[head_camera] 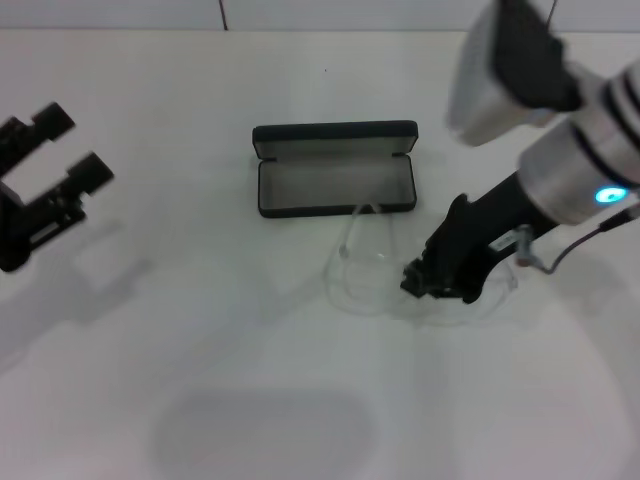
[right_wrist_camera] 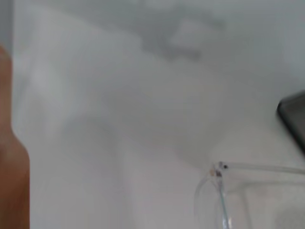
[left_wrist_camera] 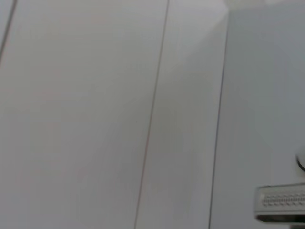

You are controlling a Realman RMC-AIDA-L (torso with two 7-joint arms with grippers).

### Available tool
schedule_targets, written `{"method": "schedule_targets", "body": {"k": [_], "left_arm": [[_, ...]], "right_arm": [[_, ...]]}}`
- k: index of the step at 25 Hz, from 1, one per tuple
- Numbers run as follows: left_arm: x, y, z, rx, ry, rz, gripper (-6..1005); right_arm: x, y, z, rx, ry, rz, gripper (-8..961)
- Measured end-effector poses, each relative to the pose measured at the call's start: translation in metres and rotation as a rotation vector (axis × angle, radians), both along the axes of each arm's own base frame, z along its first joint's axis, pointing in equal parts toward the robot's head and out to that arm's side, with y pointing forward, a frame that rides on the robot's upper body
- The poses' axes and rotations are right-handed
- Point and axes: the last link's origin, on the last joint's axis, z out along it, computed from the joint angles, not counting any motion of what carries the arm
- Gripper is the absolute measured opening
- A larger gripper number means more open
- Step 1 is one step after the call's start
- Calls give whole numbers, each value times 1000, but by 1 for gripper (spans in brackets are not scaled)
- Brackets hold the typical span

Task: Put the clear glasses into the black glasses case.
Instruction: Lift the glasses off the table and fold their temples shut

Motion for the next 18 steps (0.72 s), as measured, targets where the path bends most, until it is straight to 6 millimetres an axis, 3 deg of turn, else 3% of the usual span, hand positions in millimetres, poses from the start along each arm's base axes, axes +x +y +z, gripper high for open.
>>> {"method": "schedule_targets", "body": {"k": [5, 11, 18], "left_arm": [[11, 7, 9, -27, -21, -26, 726], [45, 22, 14, -90, -56, -133, 720], [89, 48, 10, -213, -96, -280, 712]], "right_arm": [[8, -16, 29, 44, 230, 71, 103], [21, -30, 60, 70, 464, 105, 57], [45, -47, 54, 27, 691, 306, 54]]}}
